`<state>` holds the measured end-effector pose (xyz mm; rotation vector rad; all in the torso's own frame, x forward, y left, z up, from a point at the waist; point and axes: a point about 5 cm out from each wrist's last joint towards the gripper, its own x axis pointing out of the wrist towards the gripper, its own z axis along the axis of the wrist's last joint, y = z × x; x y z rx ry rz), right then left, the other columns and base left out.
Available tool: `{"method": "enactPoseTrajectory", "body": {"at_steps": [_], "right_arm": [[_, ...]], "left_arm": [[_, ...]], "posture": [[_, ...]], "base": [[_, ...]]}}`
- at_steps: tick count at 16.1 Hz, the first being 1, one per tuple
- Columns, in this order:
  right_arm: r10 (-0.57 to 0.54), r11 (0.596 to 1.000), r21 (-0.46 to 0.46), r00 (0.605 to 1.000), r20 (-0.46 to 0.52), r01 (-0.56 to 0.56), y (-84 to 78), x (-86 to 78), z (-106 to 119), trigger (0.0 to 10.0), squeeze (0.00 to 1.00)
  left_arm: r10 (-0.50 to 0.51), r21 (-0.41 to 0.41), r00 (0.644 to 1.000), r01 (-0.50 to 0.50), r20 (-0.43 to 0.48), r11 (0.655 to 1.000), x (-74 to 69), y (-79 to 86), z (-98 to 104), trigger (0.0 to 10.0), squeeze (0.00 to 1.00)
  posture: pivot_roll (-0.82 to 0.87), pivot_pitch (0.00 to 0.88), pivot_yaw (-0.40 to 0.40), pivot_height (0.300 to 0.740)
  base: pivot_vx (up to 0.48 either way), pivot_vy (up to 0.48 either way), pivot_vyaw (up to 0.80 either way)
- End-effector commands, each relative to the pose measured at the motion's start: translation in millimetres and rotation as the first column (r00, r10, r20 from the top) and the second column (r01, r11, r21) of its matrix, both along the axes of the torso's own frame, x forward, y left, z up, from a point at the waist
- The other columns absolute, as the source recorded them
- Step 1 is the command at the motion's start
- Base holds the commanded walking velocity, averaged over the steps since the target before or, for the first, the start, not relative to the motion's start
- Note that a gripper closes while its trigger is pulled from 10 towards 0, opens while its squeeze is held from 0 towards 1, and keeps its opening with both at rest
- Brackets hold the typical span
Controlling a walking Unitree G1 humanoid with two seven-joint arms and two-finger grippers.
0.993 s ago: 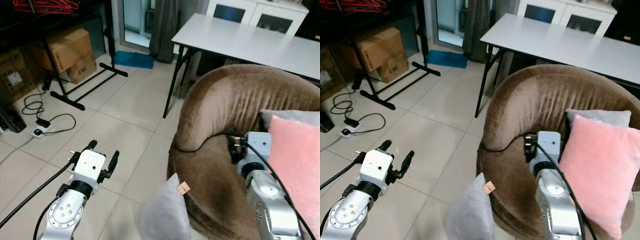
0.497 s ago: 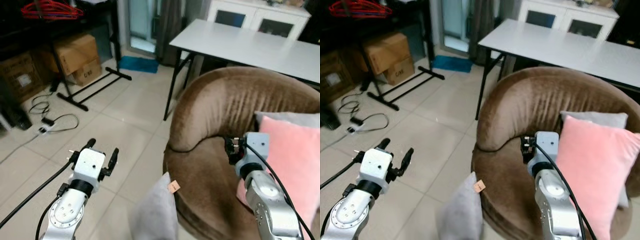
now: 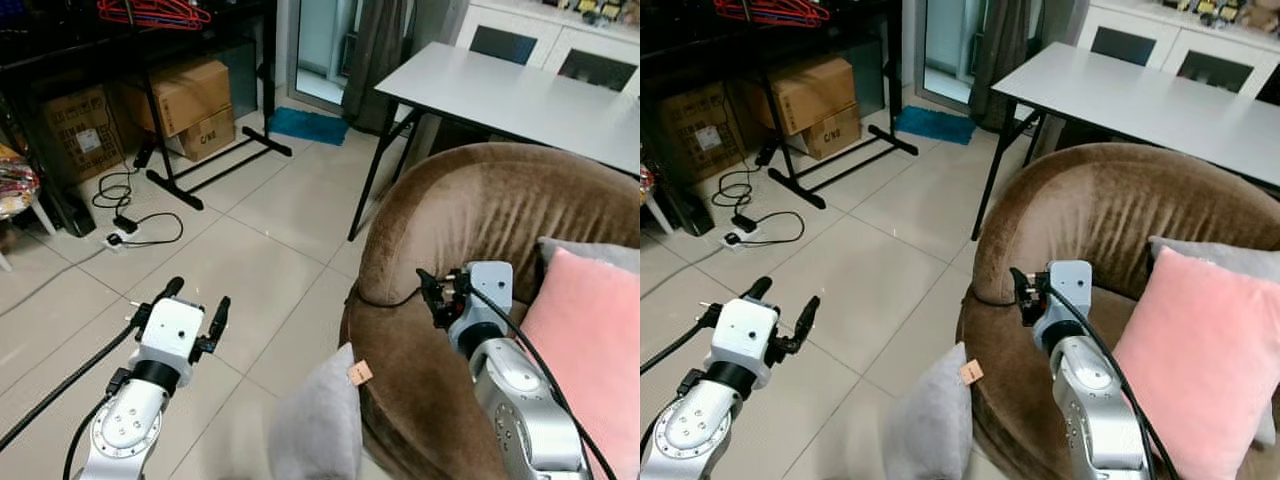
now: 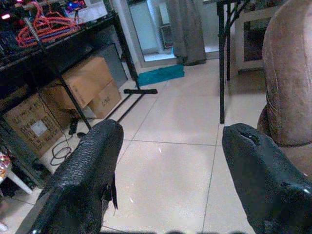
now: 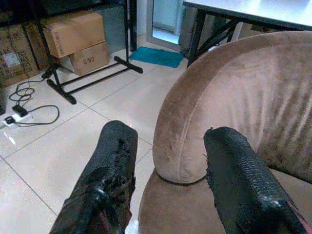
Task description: Move the pillow to the sofa from floor
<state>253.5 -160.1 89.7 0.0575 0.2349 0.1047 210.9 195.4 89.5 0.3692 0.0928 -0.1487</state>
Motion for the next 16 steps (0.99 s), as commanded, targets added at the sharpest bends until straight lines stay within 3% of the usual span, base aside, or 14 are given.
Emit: {"method": "enactPoseTrajectory", "body": {"at_steps": [1,12,16], "right_arm": [[0.001,1.0,0.01,1.0,0.003,-0.001,-1.0,-0.3,1.1,10.0,0.0],[0.014,1.0,0.012,1.0,0.005,-0.015,2.0,-0.8,-0.5,10.0,0.0],[0.018,1.0,-0.001,1.0,0.004,-0.018,2.9,0.4,-0.2,10.0,0.0]], "left_arm": [[-0.008,-0.002,1.0,0.008,0.019,1.0,0.3,-2.5,3.1,10.0,0.0],[0.003,-0.01,0.999,-0.003,0.032,1.0,1.9,-1.4,4.1,10.0,0.0],[0.006,-0.027,0.999,-0.005,0.04,1.0,1.8,2.1,5.9,10.0,0.0]], "posture": [[0.06,0.0,-0.072,0.666],[0.06,0.0,-0.075,0.571],[0.06,0.0,-0.077,0.571]], "base": [[0.0,0.0,0.0],[0.0,0.0,0.0],[0.0,0.0,0.0]]}}
